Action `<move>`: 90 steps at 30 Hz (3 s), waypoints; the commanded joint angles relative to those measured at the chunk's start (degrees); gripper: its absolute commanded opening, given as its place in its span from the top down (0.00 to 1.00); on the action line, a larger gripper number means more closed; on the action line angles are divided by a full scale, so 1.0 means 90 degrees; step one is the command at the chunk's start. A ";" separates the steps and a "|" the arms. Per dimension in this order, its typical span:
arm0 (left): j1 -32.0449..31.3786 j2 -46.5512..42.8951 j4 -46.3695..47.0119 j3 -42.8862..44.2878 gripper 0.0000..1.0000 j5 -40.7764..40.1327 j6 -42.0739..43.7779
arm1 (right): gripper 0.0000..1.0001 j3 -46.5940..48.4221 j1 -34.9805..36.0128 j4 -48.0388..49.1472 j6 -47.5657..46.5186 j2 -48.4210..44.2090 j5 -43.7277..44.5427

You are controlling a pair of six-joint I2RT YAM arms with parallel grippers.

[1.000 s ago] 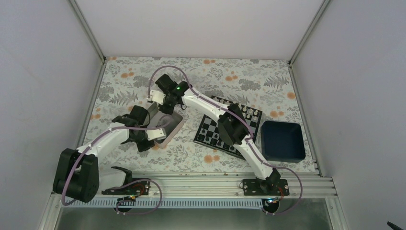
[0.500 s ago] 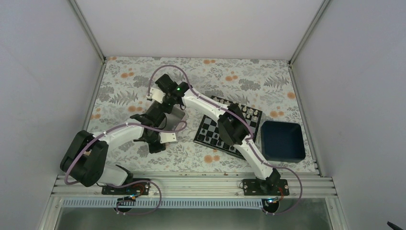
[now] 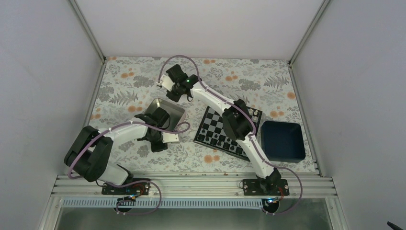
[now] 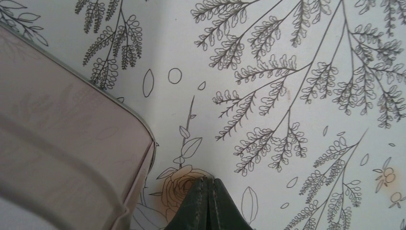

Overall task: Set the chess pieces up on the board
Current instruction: Adjust the storage box at the center of the board.

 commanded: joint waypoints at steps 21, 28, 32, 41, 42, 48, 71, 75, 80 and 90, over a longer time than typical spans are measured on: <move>-0.0578 0.0438 0.0291 0.0286 0.98 0.0271 -0.0085 | 0.97 0.0562 0.0095 0.0383 -0.0393 0.0764 -0.1956; -0.0722 0.0513 0.0550 0.0217 0.98 0.0259 -0.0141 | 0.97 0.0529 0.0206 0.0118 -0.0669 0.0798 -0.2631; -0.0744 0.0442 0.0599 0.0252 0.98 0.0248 -0.0148 | 0.97 0.0401 0.0333 -0.0067 -0.0962 0.0674 -0.2986; -0.0890 0.0474 0.0634 0.0498 0.98 0.0377 -0.0192 | 0.97 0.0434 0.0608 -0.0890 -0.1628 0.0641 -0.3497; -0.0928 0.0468 0.0624 0.0563 0.98 0.0410 -0.0206 | 0.97 0.0416 0.0626 -0.0933 -0.1636 0.0637 -0.3546; -0.1255 0.0209 0.0345 0.1113 0.98 0.0796 -0.0369 | 0.97 0.0162 0.0659 -0.0583 -0.1426 0.0261 -0.3401; 0.0658 -0.2093 -0.0120 0.1782 0.98 0.0121 0.0292 | 0.97 -0.0770 -0.0139 -0.1030 -0.1195 -0.1478 -0.1452; 0.1493 -0.2076 0.0800 0.0941 0.98 -0.0531 0.0617 | 0.96 -0.1589 -0.0156 -0.1504 -0.1445 -0.1928 -0.1537; 0.2577 -0.1445 0.1214 0.0896 0.98 -0.0077 0.0825 | 0.96 -0.2880 -0.0039 -0.1883 -0.1585 -0.2671 -0.1577; 0.3764 0.0349 0.1388 0.1692 0.98 0.0325 0.1235 | 0.96 -0.4259 0.1004 -0.2485 -0.1842 -0.3365 -0.1876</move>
